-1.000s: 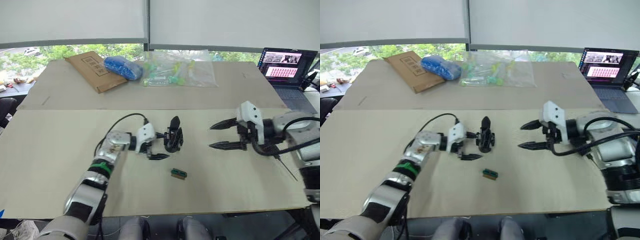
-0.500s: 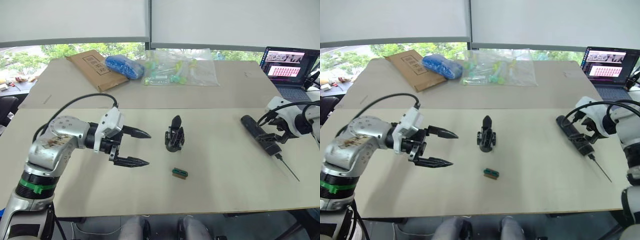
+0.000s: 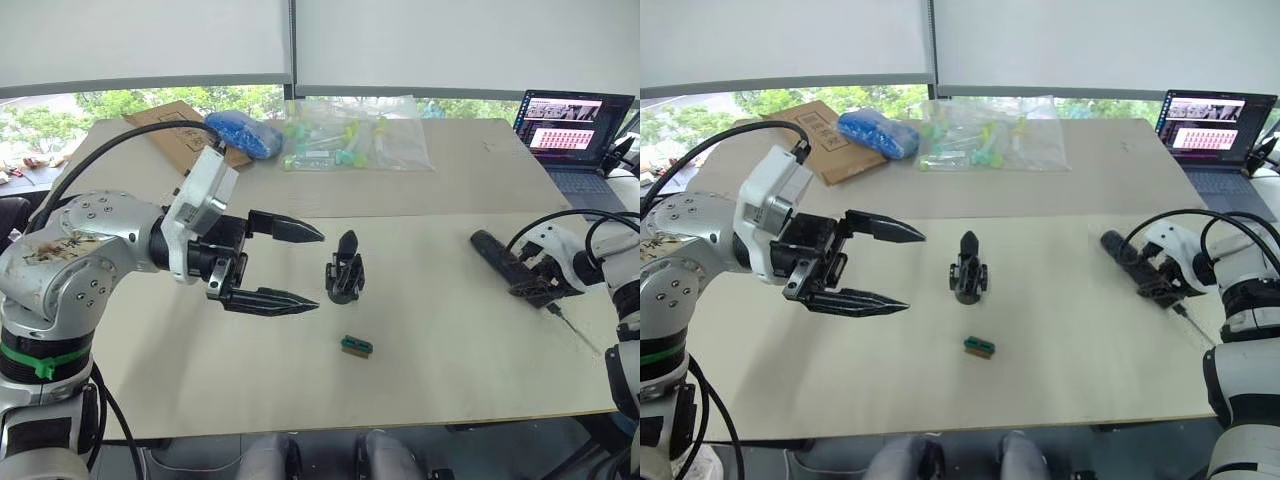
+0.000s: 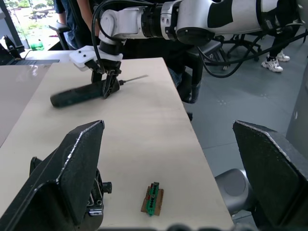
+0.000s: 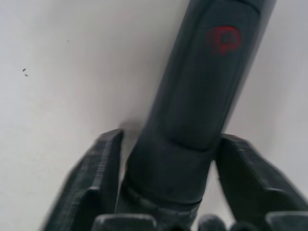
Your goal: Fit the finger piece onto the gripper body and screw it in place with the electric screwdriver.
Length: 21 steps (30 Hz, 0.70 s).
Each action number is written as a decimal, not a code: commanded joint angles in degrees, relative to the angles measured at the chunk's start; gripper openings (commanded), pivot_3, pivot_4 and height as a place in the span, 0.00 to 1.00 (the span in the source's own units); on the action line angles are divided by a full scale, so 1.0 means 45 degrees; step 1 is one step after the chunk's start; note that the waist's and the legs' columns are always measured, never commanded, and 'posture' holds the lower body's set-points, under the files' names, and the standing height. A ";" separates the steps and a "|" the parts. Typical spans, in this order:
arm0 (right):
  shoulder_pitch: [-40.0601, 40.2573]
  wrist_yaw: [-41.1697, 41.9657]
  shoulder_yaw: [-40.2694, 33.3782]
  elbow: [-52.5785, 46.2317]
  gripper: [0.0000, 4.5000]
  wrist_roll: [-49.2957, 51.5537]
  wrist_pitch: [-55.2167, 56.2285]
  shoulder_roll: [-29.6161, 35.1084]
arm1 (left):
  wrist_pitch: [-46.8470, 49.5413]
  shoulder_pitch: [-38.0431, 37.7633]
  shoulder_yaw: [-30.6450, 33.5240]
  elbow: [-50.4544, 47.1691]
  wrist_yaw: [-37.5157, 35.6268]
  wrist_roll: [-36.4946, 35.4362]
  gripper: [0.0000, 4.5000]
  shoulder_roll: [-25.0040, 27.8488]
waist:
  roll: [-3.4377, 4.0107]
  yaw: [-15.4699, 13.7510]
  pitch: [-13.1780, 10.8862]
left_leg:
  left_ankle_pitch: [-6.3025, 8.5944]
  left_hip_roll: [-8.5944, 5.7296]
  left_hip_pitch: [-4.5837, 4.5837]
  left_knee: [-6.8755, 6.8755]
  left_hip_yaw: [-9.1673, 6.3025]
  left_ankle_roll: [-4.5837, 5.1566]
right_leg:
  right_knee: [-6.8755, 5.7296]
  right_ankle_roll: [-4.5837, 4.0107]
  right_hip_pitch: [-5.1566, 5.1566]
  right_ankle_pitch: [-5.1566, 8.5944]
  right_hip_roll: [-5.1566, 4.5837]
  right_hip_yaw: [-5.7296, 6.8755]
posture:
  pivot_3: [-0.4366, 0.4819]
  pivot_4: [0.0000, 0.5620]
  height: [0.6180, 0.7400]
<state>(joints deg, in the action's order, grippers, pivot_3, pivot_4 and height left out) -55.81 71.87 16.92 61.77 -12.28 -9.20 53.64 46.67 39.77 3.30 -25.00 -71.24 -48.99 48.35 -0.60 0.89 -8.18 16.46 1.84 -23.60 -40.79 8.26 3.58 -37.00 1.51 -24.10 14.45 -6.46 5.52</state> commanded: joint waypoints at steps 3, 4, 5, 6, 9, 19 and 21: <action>0.1053 0.4060 -0.0576 -0.3485 0.41 0.1248 0.1225 0.1478 | -0.0956 -0.0336 -0.0132 -0.0522 -0.0276 0.0566 1.00 0.0336 | 0.0126 -0.0087 -0.0076 | 0.0000 -0.0006 -0.0008 -0.0003 0.0005 0.0000 | -0.0010 0.0000 -0.0006 0.0000 -0.0002 -0.0003 | 0.48 0.27 1.00; 0.1594 0.4005 -0.0541 -0.4025 0.41 0.1155 0.1785 0.1742 | -0.1237 -0.0493 -0.0272 -0.0658 -0.0378 0.0806 1.00 0.0393 | 0.0136 -0.0183 -0.0082 | 0.0000 -0.0007 -0.0009 -0.0004 0.0003 0.0000 | -0.0015 0.0001 -0.0006 0.0000 -0.0003 0.0001 | 0.48 0.27 1.00; 0.2091 0.3590 -0.0527 -0.4367 0.41 0.0976 0.2331 0.1911 | -0.1579 -0.0678 -0.0458 -0.0801 -0.0544 0.1113 1.00 0.0496 | 0.0136 -0.0216 -0.0082 | 0.0000 -0.0005 -0.0013 -0.0002 -0.0001 0.0000 | -0.0018 0.0003 -0.0006 0.0001 -0.0002 0.0008 | 0.48 0.27 1.00; 0.2532 0.3115 -0.0497 -0.4590 0.41 0.0769 0.3119 0.2047 | -0.1921 -0.0858 -0.0646 -0.0917 -0.0753 0.1411 1.00 0.0612 | 0.0136 -0.0259 -0.0082 | 0.0000 -0.0005 -0.0014 -0.0007 -0.0003 0.0000 | -0.0020 0.0003 -0.0005 0.0001 -0.0002 0.0011 | 0.48 0.27 1.00; 0.2984 0.2253 -0.0620 -0.4657 0.41 0.0665 0.4453 0.2012 | -0.2443 -0.1020 -0.0964 -0.0918 -0.1077 0.1804 1.00 0.0746 | 0.0135 -0.0280 -0.0084 | 0.0000 -0.0014 -0.0022 -0.0024 0.0001 0.0001 | -0.0002 0.0007 -0.0005 0.0004 -0.0008 0.0010 | 0.48 0.27 1.00; 0.3116 0.3745 -0.0219 -0.6526 0.99 0.0003 0.1618 0.2696 | -0.2568 -0.0532 -0.1212 -0.0612 -0.1209 0.1756 1.00 0.0581 | 0.0140 -0.0228 -0.0086 | -0.0005 -0.0004 0.0016 -0.0026 0.0017 -0.0008 | -0.0012 0.0000 -0.0002 0.0008 0.0000 -0.0021 | 0.48 0.27 1.00; 0.3049 0.3944 -0.0018 -0.6849 0.99 -0.0314 0.0978 0.2745 | -0.2653 -0.0483 -0.1352 -0.0500 -0.1209 0.1867 1.00 0.0486 | 0.0140 -0.0257 -0.0086 | -0.0005 -0.0004 0.0012 -0.0028 0.0016 -0.0008 | -0.0011 0.0000 -0.0003 0.0008 -0.0001 -0.0020 | 0.48 0.27 1.00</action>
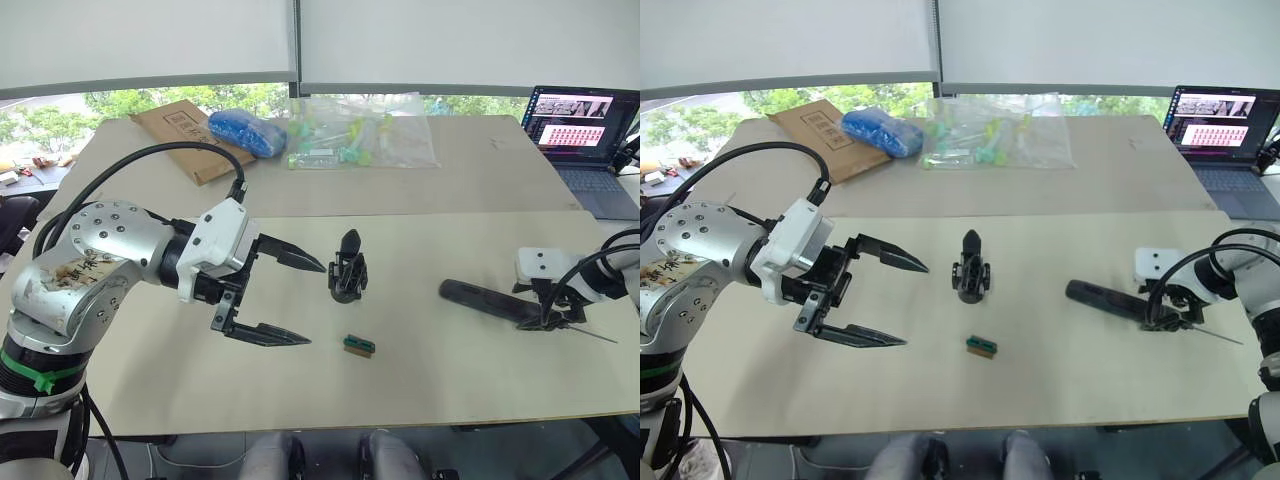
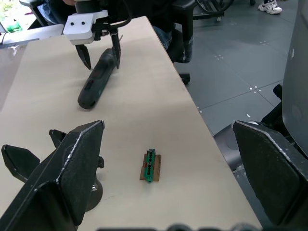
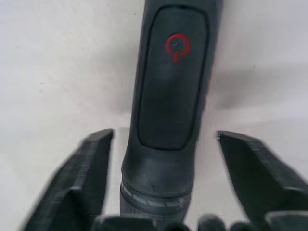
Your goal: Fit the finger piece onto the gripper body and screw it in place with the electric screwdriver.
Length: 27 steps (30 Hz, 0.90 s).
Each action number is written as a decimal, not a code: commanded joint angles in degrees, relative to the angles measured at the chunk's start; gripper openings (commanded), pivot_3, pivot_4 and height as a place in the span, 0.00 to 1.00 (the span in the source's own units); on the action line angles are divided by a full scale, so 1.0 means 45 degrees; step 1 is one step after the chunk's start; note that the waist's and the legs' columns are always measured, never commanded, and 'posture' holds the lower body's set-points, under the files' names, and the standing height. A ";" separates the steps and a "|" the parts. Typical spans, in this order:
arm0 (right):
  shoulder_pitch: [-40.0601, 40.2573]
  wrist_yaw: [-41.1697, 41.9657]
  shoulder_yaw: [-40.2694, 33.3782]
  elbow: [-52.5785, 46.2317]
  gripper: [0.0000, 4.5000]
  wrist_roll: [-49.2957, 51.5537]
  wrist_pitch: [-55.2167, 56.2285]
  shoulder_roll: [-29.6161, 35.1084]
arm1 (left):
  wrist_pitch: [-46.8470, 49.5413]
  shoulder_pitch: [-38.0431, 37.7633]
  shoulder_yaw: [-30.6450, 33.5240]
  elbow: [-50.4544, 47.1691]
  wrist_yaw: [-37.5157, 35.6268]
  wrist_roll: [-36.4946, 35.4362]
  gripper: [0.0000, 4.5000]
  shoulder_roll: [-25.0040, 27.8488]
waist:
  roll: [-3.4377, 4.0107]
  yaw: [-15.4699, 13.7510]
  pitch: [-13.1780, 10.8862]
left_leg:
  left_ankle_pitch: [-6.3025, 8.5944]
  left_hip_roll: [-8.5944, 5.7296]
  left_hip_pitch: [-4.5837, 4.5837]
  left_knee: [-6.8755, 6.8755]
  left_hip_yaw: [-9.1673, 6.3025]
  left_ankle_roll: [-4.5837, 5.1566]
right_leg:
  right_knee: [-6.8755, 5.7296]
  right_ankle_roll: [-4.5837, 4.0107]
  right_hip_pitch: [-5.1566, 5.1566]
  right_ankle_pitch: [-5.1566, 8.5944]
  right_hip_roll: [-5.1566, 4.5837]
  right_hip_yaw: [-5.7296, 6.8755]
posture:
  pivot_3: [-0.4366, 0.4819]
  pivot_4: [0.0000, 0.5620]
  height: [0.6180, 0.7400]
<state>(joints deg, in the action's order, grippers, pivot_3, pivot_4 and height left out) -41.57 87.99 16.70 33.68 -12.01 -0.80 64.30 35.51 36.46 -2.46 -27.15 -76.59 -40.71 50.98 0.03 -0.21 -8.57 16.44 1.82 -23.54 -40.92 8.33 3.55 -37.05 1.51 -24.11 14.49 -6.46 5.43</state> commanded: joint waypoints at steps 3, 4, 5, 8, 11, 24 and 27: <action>-0.0421 0.0315 0.0345 -0.0478 0.99 -0.0848 -0.1120 0.0157 | -0.0158 0.0399 -0.0207 0.0014 0.0122 0.0050 1.00 -0.0283 | 0.0000 -0.0017 0.0000 | 0.0000 0.0000 0.0002 -0.0006 0.0000 0.0000 | -0.0001 0.0000 0.0002 0.0000 0.0001 -0.0001 | 0.48 0.27 1.00; -0.0481 0.0331 0.0441 -0.0407 0.99 -0.0955 -0.1145 0.0050 | -0.0117 0.0402 -0.0205 -0.0015 0.0171 -0.0003 1.00 -0.0335 | 0.0000 -0.0013 0.0000 | 0.0000 -0.0001 0.0002 -0.0006 0.0001 0.0000 | -0.0004 0.0000 -0.0001 0.0000 0.0001 -0.0004 | 0.48 0.27 1.00; -0.0549 0.0344 0.0557 -0.0308 0.99 -0.1065 -0.1185 -0.0056 | -0.0093 0.0382 -0.0204 -0.0039 0.0209 -0.0037 1.00 -0.0372 | 0.0000 0.0000 0.0000 | 0.0000 0.0001 0.0004 -0.0005 0.0001 0.0000 | -0.0003 0.0000 0.0000 0.0000 0.0003 -0.0004 | 0.48 0.27 1.00; -0.0777 0.0248 0.0816 0.0024 0.99 -0.1349 -0.1137 -0.0373 | -0.0091 0.0285 -0.0222 -0.0057 0.0250 -0.0066 1.00 -0.0412 | -0.0001 0.0031 0.0000 | 0.0000 0.0000 0.0003 -0.0001 0.0003 0.0000 | -0.0002 0.0000 -0.0006 0.0001 0.0003 -0.0006 | 0.48 0.27 1.00; -0.1132 -0.0188 0.1155 0.0675 0.99 -0.1822 -0.0712 -0.0845 | -0.0251 0.0332 -0.0379 0.0129 0.0215 0.0141 1.00 -0.0507 | 0.0000 0.0028 0.0000 | 0.0000 -0.0001 0.0003 -0.0001 0.0003 0.0000 | 0.0000 0.0000 -0.0003 0.0001 0.0004 -0.0003 | 0.48 0.27 1.00; -0.1235 -0.1044 0.0431 0.1232 0.42 -0.1433 0.0812 -0.1255 | -0.0410 0.0280 -0.0514 0.0565 0.0055 0.0587 1.00 -0.0455 | -0.0007 0.0056 0.0002 | 0.0000 0.0000 0.0014 -0.0007 -0.0002 0.0000 | 0.0000 0.0001 0.0018 0.0001 0.0006 0.0002 | 0.48 0.27 1.00; -0.0713 -0.1311 -0.0532 0.0343 0.42 -0.0621 0.0938 -0.0959 | -0.0496 0.0004 -0.0564 0.0646 -0.0031 0.0756 1.00 -0.0432 | -0.0007 0.0117 0.0001 | 0.0000 0.0002 0.0012 -0.0004 -0.0001 0.0000 | -0.0004 0.0001 0.0011 0.0001 0.0006 -0.0001 | 0.48 0.27 1.00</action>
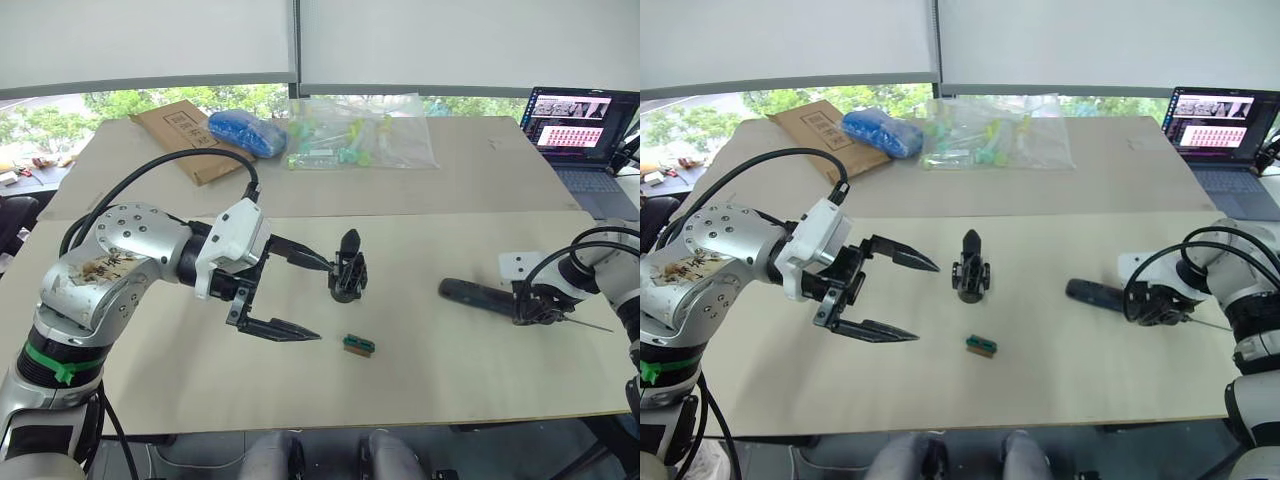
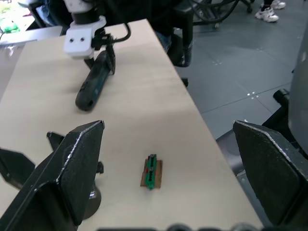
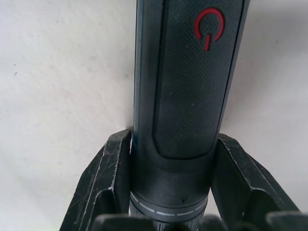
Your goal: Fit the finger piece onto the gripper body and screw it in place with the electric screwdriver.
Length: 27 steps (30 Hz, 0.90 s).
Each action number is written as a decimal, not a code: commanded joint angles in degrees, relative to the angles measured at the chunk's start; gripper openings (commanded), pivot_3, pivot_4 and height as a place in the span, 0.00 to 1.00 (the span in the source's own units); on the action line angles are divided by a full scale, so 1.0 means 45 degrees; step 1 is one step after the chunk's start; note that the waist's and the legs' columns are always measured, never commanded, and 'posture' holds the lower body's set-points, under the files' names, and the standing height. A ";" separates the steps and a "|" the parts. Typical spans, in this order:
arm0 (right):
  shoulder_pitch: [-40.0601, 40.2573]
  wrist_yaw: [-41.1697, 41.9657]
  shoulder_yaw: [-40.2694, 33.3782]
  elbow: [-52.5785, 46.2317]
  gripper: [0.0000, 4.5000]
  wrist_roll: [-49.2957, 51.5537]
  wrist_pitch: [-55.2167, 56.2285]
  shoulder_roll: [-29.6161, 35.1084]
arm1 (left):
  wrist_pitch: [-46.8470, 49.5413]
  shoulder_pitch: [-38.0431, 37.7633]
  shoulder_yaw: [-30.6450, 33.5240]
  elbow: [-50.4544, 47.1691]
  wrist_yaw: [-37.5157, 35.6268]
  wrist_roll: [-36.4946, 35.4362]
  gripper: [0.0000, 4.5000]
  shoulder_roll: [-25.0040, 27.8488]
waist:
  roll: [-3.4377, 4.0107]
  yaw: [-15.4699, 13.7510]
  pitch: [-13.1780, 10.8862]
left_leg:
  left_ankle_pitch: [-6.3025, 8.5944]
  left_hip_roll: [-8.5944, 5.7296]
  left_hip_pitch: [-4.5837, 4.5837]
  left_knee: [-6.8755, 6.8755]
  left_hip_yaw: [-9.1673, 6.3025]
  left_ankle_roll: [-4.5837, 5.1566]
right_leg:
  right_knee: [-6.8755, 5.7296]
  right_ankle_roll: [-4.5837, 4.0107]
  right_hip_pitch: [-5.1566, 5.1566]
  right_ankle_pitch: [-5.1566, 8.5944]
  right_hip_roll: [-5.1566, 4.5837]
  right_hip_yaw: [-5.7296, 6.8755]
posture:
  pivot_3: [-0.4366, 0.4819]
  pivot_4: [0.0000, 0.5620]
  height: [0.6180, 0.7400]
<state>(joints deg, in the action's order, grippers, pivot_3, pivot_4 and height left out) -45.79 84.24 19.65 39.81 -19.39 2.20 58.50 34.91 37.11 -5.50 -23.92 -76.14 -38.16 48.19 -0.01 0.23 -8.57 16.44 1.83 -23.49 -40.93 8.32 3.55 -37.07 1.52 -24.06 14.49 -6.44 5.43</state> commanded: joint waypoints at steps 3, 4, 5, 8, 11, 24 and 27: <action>0.1259 -0.0795 -0.2554 -0.2706 0.42 0.2336 -0.0375 0.0452 | -0.0611 -0.0417 0.0006 0.0181 -0.0210 0.0537 1.00 0.0190 | 0.0005 0.0026 -0.0002 | 0.0000 0.0001 -0.0003 0.0018 0.0005 -0.0001 | -0.0009 -0.0001 -0.0018 0.0000 -0.0001 -0.0004 | 0.48 0.27 1.00; 0.1695 -0.0967 -0.3111 -0.3455 0.42 0.2874 -0.0876 0.0393 | -0.0682 -0.0483 -0.0027 0.0302 -0.0192 0.0648 1.00 0.0158 | 0.0005 0.0018 -0.0002 | 0.0000 0.0001 -0.0005 0.0023 0.0006 -0.0001 | -0.0010 -0.0001 -0.0022 0.0000 0.0000 -0.0003 | 0.48 0.27 1.00; 0.2207 -0.1219 -0.3787 -0.4354 0.42 0.3563 -0.1446 0.0232 | -0.0743 -0.0561 -0.0049 0.0429 -0.0163 0.0749 1.00 0.0106 | 0.0006 0.0001 -0.0003 | 0.0000 0.0002 -0.0009 0.0021 0.0005 -0.0001 | -0.0012 -0.0001 -0.0022 0.0000 0.0001 0.0000 | 0.48 0.27 1.00; 0.3650 -0.2139 -0.5734 -0.7165 0.42 0.5591 -0.3475 -0.0559 | -0.0863 -0.0828 -0.0072 0.0672 -0.0103 0.0890 1.00 -0.0036 | 0.0006 -0.0067 -0.0003 | 0.0000 0.0003 -0.0014 0.0012 0.0003 0.0000 | -0.0015 -0.0001 -0.0015 0.0000 0.0000 0.0003 | 0.48 0.27 1.00; 0.4606 -0.3755 -0.7351 -0.9666 0.42 0.7255 -0.5925 -0.1719 | -0.1015 -0.1233 -0.0058 0.0750 -0.0162 0.1012 1.00 -0.0105 | 0.0005 -0.0128 -0.0003 | 0.0000 0.0002 -0.0016 0.0005 0.0002 0.0000 | -0.0011 -0.0001 -0.0017 0.0000 -0.0001 0.0000 | 0.48 0.27 1.00; 0.7085 -0.7932 -0.9196 -1.6482 0.42 1.4324 -0.9629 -0.6374 | -0.2339 -0.2367 -0.0417 0.1812 -0.0551 0.1581 1.00 -0.0770 | 0.0002 -0.0317 -0.0001 | 0.0001 -0.0020 -0.0023 0.0011 -0.0025 0.0002 | -0.0012 -0.0001 -0.0002 -0.0001 0.0004 0.0018 | 0.48 0.27 1.00; 0.7916 -0.7568 -0.8536 -1.7142 0.42 1.4670 -0.9011 -0.6633 | -0.3422 -0.2628 -0.0825 0.2486 -0.0531 0.2343 1.00 -0.1215 | 0.0001 -0.0282 0.0000 | 0.0001 -0.0029 -0.0005 0.0016 -0.0025 0.0002 | -0.0008 -0.0002 0.0013 -0.0001 0.0006 0.0011 | 0.48 0.27 1.00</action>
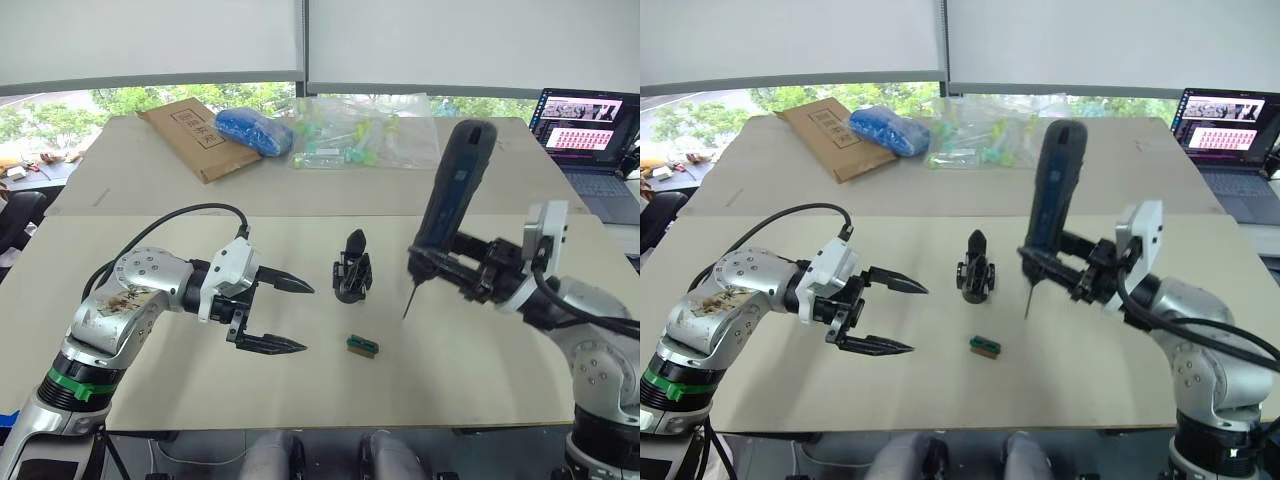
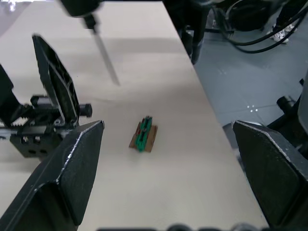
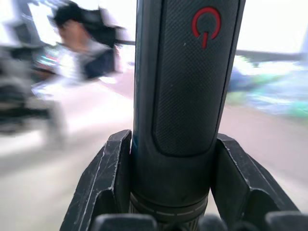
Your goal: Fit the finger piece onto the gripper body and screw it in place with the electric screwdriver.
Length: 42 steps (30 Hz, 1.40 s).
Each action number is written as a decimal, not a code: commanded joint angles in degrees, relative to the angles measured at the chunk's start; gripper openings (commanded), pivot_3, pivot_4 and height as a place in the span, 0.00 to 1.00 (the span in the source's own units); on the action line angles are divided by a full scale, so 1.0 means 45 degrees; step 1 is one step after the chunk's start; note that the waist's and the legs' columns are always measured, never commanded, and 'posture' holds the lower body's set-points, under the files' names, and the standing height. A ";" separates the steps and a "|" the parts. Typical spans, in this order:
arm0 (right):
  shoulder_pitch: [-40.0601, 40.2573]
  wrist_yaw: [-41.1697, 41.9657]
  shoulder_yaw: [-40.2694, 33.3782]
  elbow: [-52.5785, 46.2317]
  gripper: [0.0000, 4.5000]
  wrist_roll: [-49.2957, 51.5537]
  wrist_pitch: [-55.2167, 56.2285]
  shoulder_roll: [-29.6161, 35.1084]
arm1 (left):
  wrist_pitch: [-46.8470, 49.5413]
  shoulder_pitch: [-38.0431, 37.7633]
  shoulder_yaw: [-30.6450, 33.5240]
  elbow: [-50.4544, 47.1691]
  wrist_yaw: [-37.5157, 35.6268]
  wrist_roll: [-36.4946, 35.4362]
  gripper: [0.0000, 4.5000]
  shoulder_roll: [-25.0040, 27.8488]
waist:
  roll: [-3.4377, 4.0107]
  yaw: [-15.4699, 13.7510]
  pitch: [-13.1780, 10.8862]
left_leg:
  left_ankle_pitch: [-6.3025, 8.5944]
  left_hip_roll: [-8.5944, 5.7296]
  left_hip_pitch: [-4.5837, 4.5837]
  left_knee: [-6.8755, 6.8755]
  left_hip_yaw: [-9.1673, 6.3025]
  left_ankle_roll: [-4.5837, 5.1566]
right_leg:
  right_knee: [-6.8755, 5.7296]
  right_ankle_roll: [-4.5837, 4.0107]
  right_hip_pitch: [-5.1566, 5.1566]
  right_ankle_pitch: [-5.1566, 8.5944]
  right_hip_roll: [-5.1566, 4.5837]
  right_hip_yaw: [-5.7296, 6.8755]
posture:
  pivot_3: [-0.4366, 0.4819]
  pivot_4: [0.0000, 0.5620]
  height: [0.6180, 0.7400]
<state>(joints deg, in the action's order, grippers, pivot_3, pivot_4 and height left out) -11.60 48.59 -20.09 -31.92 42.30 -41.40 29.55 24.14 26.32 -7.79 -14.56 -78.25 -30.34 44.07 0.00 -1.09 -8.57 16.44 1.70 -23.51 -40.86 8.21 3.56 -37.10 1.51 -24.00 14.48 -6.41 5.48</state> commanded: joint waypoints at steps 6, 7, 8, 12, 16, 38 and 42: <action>0.0877 0.1265 0.1391 -0.1545 0.42 0.0498 0.2081 0.0103 | -0.3679 -0.0507 -0.1076 0.1626 -0.0510 0.2015 1.00 -0.1014 | -0.0002 0.0071 0.0000 | 0.0001 0.0000 0.0000 -0.0001 0.0007 0.0001 | 0.0005 -0.0001 -0.0013 0.0000 0.0001 -0.0012 | 0.48 0.27 1.00; 0.0830 0.1269 0.1518 -0.1527 0.42 0.0427 0.2272 0.0127 | -0.4073 -0.0486 -0.1177 0.1945 -0.0557 0.2198 1.00 -0.1165 | -0.0002 0.0065 0.0000 | 0.0001 0.0001 0.0000 -0.0002 0.0006 0.0001 | 0.0004 -0.0001 -0.0013 0.0000 0.0002 -0.0011 | 0.48 0.27 1.00; 0.0788 0.1268 0.1627 -0.1534 0.42 0.0351 0.2454 0.0164 | -0.4345 -0.0461 -0.1257 0.2210 -0.0602 0.2334 1.00 -0.1286 | -0.0002 0.0066 0.0000 | 0.0001 0.0001 0.0000 -0.0003 0.0005 0.0001 | 0.0005 -0.0001 -0.0012 0.0000 0.0001 -0.0011 | 0.48 0.27 1.00; 0.0719 0.0979 0.1907 -0.1638 0.42 0.0261 0.2829 0.0261 | -0.4200 -0.0189 -0.1418 0.2909 -0.0968 0.2324 1.00 -0.1535 | -0.0003 0.0060 0.0000 | 0.0002 0.0000 -0.0003 -0.0004 0.0005 0.0003 | 0.0002 -0.0001 -0.0013 0.0000 0.0000 -0.0009 | 0.48 0.27 1.00; 0.0692 0.0302 0.2152 -0.1728 0.42 -0.0038 0.3181 0.0120 | -0.3633 0.0305 -0.1554 0.3632 -0.1248 0.2066 1.00 -0.2030 | -0.0003 0.0056 0.0000 | 0.0001 0.0002 -0.0004 -0.0007 0.0004 0.0004 | 0.0002 -0.0001 -0.0013 0.0000 -0.0001 -0.0008 | 0.48 0.27 1.00; 0.1511 0.0025 0.2527 -0.1647 0.42 -0.0456 0.4066 0.0509 | -0.5562 0.1470 -0.2542 0.6838 -0.1142 0.3925 1.00 -0.4463 | -0.0008 0.0069 0.0001 | 0.0003 0.0001 -0.0008 -0.0012 0.0001 0.0009 | 0.0001 -0.0001 -0.0012 0.0000 -0.0001 -0.0006 | 0.48 0.27 1.00; 0.1623 0.0037 0.2536 -0.1691 0.42 -0.0411 0.4100 0.0550 | -0.5611 0.1460 -0.2555 0.6865 -0.1057 0.4009 1.00 -0.4557 | -0.0008 0.0059 0.0001 | 0.0004 0.0000 -0.0008 -0.0012 0.0000 0.0011 | 0.0002 -0.0001 -0.0011 -0.0001 -0.0002 -0.0006 | 0.48 0.27 1.00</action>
<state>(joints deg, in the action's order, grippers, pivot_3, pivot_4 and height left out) -3.89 48.51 -7.66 -36.71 39.40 -25.66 31.75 -0.25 32.09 -19.30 16.73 -83.21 -12.25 24.00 -0.03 -0.82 -8.56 16.46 1.70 -23.55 -40.91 8.21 3.61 -37.09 1.50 -24.05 14.48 -6.42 5.45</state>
